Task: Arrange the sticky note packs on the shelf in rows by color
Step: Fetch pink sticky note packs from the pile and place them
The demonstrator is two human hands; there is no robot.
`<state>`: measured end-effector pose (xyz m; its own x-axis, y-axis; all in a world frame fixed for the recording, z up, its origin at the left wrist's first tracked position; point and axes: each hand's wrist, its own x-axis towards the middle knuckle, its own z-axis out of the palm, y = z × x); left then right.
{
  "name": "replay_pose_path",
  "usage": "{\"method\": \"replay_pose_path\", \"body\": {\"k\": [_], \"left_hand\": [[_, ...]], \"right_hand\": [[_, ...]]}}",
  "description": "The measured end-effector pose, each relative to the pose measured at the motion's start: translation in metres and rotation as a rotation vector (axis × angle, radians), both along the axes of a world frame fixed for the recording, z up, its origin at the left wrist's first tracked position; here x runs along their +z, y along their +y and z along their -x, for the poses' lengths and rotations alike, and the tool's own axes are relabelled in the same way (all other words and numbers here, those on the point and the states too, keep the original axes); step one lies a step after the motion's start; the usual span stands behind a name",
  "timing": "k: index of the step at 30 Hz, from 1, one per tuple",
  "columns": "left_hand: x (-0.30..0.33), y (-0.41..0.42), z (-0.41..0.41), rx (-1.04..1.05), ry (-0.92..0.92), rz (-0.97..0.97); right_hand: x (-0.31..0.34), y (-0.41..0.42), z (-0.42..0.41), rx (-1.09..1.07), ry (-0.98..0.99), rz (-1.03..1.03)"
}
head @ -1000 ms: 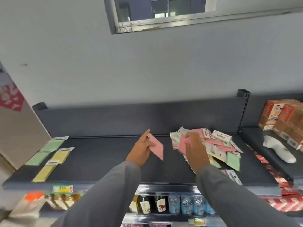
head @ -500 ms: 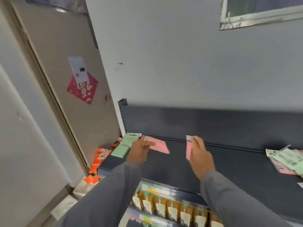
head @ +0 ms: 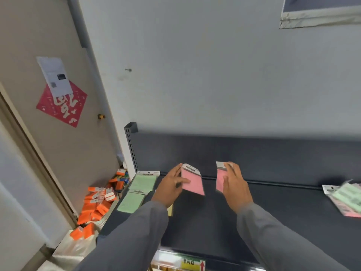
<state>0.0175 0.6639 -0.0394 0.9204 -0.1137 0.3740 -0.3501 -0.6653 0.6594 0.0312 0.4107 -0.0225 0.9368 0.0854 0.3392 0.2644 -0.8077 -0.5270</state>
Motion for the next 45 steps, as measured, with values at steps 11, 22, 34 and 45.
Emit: {"method": "replay_pose_path", "body": {"k": [11, 22, 34, 45], "left_hand": [[-0.045, 0.003, -0.089, -0.150, 0.240, -0.455], [-0.026, 0.004, -0.085, -0.330, 0.149, -0.384], [-0.021, -0.011, -0.079, -0.246, 0.413, 0.538], [-0.057, -0.013, -0.075, 0.261, 0.362, -0.010]], "right_hand": [[-0.009, -0.025, 0.010, -0.277, 0.005, -0.037], [0.006, 0.047, 0.009, -0.308, 0.038, 0.176], [-0.025, 0.065, -0.021, -0.271, 0.278, -0.300], [-0.058, 0.078, -0.051, -0.096, 0.413, 0.062]]}}
